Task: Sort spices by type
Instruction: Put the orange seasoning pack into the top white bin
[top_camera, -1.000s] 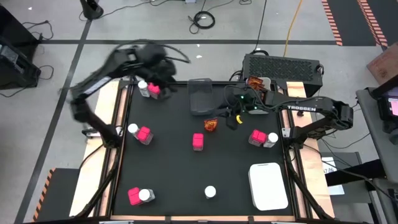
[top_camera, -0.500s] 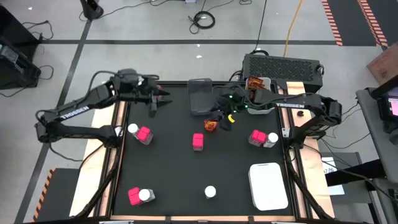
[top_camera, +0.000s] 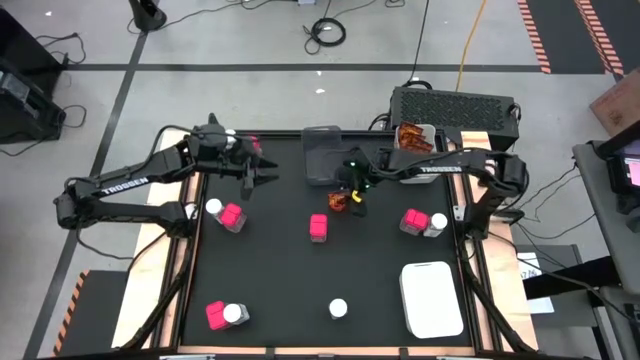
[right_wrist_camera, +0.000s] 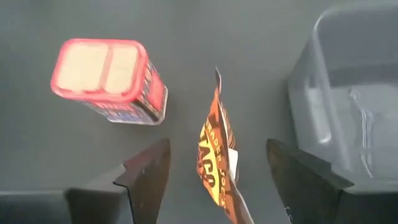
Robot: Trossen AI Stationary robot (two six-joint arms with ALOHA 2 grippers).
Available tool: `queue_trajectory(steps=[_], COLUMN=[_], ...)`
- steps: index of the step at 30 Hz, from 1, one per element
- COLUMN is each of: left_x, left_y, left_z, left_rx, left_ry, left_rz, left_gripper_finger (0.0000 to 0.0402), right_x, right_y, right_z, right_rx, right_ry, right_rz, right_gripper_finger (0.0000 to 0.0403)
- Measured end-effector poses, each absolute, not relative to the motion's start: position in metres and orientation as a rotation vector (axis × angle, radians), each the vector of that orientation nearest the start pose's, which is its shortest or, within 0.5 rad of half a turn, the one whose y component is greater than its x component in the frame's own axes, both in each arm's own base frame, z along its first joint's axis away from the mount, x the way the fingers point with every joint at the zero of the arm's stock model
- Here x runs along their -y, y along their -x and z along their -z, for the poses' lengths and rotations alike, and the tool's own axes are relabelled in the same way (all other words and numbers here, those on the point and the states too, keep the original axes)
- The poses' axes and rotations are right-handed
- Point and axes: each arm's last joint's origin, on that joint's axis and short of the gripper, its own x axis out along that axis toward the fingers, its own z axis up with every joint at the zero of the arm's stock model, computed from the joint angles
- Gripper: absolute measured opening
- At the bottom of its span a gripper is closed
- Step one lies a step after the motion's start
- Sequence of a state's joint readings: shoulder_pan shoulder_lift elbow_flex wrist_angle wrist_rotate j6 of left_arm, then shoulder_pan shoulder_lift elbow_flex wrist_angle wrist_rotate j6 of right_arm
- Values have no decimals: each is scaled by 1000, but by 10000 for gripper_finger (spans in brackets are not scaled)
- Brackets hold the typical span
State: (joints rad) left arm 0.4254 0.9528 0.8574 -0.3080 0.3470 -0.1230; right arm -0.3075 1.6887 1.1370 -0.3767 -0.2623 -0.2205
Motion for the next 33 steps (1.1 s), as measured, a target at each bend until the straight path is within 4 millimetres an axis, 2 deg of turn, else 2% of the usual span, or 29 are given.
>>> queue_trajectory(steps=[4,7,11,16,18,22,27,33], left_x=[-73,-71,-71,-71,-71,-71,-71,-71], left_y=[-191,-192,-192,-192,-192,-192,-192,-192], left_z=[-318,-318,-318,-318,-318,-318,-318,-319], left_rx=[-371,-372,-372,-369,-369,-370,-370,-363], left_ry=[271,269,268,261,256,243,234,225], left_rz=[-87,-79,-78,-77,-76,-74,-72,-71], left_gripper_finger=[194,194,194,194,194,194,194,194], right_x=[100,101,101,100,99,102,111,123], right_y=[-339,-340,-340,-339,-337,-326,-296,-245], right_z=[-202,-197,-200,-206,-213,-239,-295,-353], right_rx=[-907,-922,-908,-885,-868,-830,-764,-733], right_ry=[-66,-61,-60,-63,-59,-63,-116,-171], right_rz=[-41,-23,-20,-21,-19,6,103,486], right_gripper_finger=[231,195,127,21,9,3,1,1])
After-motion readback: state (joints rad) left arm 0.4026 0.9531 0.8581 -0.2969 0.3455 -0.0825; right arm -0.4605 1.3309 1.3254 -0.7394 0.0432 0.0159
